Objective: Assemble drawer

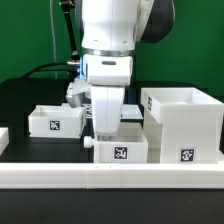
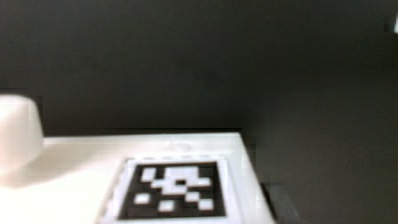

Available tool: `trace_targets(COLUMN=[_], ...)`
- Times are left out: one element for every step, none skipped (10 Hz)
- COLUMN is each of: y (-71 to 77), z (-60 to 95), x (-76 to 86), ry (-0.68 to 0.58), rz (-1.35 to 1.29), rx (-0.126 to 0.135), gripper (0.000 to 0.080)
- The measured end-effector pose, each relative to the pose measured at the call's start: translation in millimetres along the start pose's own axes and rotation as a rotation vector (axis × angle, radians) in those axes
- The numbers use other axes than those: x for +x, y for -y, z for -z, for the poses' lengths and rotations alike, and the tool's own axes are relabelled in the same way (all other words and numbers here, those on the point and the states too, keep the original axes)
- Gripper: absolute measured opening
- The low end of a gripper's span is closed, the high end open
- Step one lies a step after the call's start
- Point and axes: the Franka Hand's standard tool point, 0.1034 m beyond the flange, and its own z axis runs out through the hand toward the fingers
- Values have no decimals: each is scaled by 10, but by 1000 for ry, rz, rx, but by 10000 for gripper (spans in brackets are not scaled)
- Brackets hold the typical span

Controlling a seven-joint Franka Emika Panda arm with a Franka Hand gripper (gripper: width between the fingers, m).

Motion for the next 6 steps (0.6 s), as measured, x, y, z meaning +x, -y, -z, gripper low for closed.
trace_targets(y=[-4, -23, -48, -53, -50, -48], z=[-6, -21, -39, -46, -49, -51], x=[42, 78, 102, 94, 88, 85], ry=[-2, -4, -6, -6, -6, -6], rz=[-6, 0, 2, -11, -13, -13], rx=[3, 4, 7, 7, 7, 8], gripper=[41, 41, 41, 41, 41, 41])
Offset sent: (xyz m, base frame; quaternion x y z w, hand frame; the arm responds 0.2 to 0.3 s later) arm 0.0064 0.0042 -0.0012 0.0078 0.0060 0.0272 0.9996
